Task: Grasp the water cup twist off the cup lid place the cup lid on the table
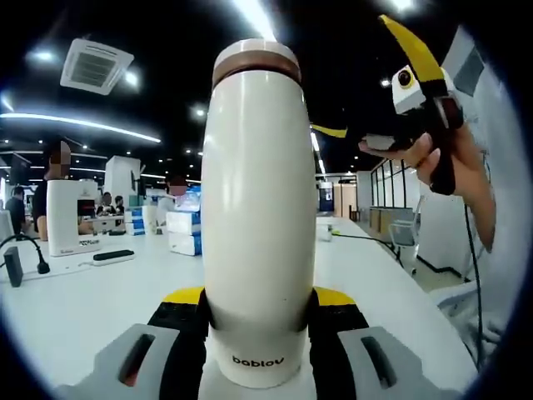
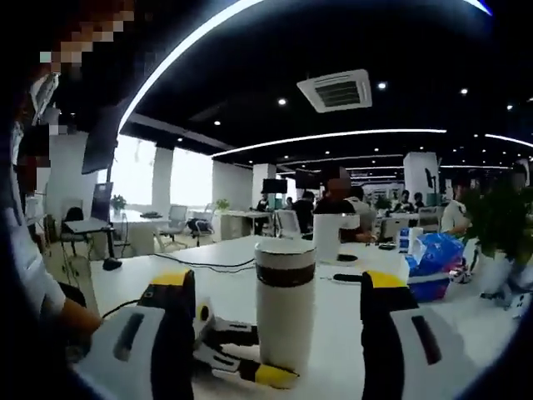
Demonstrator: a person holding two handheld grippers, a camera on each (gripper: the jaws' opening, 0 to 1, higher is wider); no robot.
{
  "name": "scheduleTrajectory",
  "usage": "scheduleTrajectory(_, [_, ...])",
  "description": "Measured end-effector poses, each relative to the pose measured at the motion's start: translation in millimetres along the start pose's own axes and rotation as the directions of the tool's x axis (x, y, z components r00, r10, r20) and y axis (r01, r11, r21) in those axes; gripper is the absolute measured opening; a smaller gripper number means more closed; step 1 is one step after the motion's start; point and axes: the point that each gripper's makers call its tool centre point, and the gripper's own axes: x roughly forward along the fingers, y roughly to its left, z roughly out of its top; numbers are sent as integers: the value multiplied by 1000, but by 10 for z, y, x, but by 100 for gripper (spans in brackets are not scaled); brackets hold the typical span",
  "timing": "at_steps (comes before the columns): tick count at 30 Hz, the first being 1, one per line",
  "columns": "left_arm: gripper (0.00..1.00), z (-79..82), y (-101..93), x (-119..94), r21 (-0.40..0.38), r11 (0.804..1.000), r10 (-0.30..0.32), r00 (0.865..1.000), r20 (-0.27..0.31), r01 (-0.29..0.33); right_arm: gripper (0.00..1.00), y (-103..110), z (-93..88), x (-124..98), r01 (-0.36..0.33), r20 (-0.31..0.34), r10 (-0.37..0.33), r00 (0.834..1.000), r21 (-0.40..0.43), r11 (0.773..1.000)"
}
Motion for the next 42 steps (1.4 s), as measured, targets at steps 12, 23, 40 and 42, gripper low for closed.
scheduleTrajectory(12, [48, -3, 6, 4, 0, 1000, 1, 1000, -1, -1, 82, 48, -148, 196, 22, -31, -22, 999, 0, 1000])
scheduleTrajectory(23, [48, -4, 3, 10, 0, 1000, 0, 1000, -1, 0, 84, -24, 30, 551, 5, 19, -4, 1000, -25, 1000])
scheduleTrajectory(40, [48, -9, -40, 15, 0, 1000, -1, 1000, -1, 1, 76, -63, 92, 602, 3, 18, -2, 1000, -28, 1000])
scheduleTrajectory(42, [48, -10, -41, 14, 0, 1000, -1, 1000, -1, 1, 73, -65, 94, 603, -1, 16, 1, 1000, -31, 1000])
